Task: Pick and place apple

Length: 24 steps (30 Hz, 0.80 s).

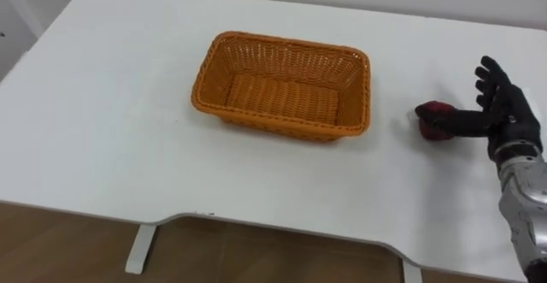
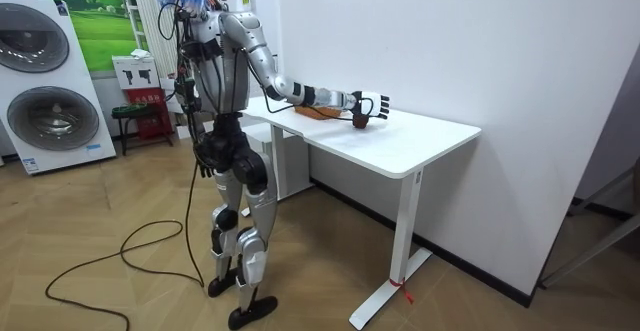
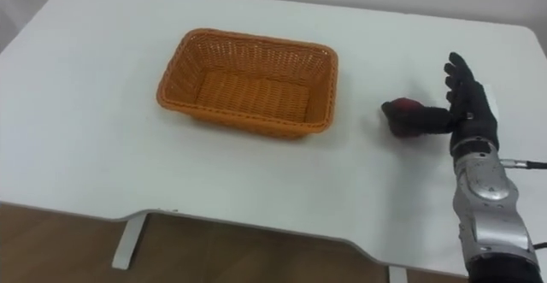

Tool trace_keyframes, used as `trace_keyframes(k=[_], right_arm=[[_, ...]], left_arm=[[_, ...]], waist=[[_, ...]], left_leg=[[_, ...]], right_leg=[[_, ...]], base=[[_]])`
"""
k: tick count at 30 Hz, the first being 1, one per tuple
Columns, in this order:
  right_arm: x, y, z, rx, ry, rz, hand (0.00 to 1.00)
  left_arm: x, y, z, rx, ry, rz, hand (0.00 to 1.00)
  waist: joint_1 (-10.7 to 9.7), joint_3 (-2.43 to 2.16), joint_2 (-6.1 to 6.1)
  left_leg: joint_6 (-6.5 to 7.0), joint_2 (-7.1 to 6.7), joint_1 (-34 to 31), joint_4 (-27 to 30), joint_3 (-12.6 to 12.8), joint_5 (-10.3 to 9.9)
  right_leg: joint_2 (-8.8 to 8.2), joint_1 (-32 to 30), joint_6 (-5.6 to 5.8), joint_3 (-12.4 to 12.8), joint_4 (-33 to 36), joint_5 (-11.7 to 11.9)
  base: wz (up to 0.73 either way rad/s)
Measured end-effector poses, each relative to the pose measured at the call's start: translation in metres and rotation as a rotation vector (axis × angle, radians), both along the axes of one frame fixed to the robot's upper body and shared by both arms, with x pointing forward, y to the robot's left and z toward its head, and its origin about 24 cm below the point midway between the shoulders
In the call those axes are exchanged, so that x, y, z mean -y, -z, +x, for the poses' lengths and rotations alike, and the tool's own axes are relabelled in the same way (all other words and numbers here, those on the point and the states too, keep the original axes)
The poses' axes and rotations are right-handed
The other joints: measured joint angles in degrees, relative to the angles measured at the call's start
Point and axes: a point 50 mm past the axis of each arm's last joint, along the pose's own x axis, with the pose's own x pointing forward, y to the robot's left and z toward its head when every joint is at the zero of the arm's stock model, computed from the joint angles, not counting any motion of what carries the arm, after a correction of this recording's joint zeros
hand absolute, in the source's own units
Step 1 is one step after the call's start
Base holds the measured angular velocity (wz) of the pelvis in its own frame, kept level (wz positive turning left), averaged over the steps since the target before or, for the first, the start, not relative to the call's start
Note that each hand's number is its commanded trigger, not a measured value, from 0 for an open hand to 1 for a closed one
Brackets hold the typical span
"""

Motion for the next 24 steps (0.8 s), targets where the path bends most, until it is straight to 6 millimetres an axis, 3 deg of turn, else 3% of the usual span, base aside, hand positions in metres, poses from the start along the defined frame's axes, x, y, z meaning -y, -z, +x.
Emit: trace_keyframes(k=[5, 17, 18, 19, 24], right_arm=[[0.008, 0.021, -0.008, -0.126, 0.017, 0.018, 0.0], [0.012, 0.027, -0.003, -0.212, -0.029, -0.039, 0.0], [0.013, 0.028, -0.004, -0.217, -0.028, -0.041, 0.31], [0.013, 0.03, -0.004, -0.223, -0.028, -0.047, 0.99], [0.017, 0.03, -0.006, -0.227, -0.009, -0.081, 1.0]], left_arm=[[-0.001, 0.0, 0.001, -0.015, 0.01, 0.005, 0.0], [-0.004, -0.001, 0.005, 0.002, -0.022, 0.024, 0.0], [-0.004, -0.001, 0.004, -0.003, -0.026, 0.023, 0.0], [-0.004, 0.0, 0.002, -0.01, -0.033, 0.02, 0.0], [-0.003, 0.001, -0.003, -0.042, -0.047, 0.015, 0.0]], waist=[[0.37, -0.26, 0.09], [1.69, 0.09, -0.77], [1.7, 0.1, -0.76], [1.68, 0.1, -0.76], [1.58, 0.06, -0.81]], left_leg=[[0.0, -0.01, 1.28, -0.21, -0.49, 0.0], [-0.03, -0.08, 1.21, 0.13, 0.07, 0.02], [-0.03, -0.08, 1.23, 0.14, 0.06, 0.02], [-0.03, -0.08, 1.25, 0.13, 0.02, 0.02], [-0.03, -0.08, 1.25, 0.13, -0.13, 0.02]], right_leg=[[0.07, 1.16, 0.0, 0.19, 0.08, 0.0], [0.12, 1.91, 0.0, 0.18, -0.77, 0.0], [0.12, 2.04, 0.0, 0.09, -0.8, 0.0], [0.12, 2.12, 0.0, 0.01, -0.8, 0.0], [0.12, 2.24, 0.01, -0.3, -0.81, 0.0]], base=[[0.04], [-0.01], [0.0], [0.0], [0.01]])
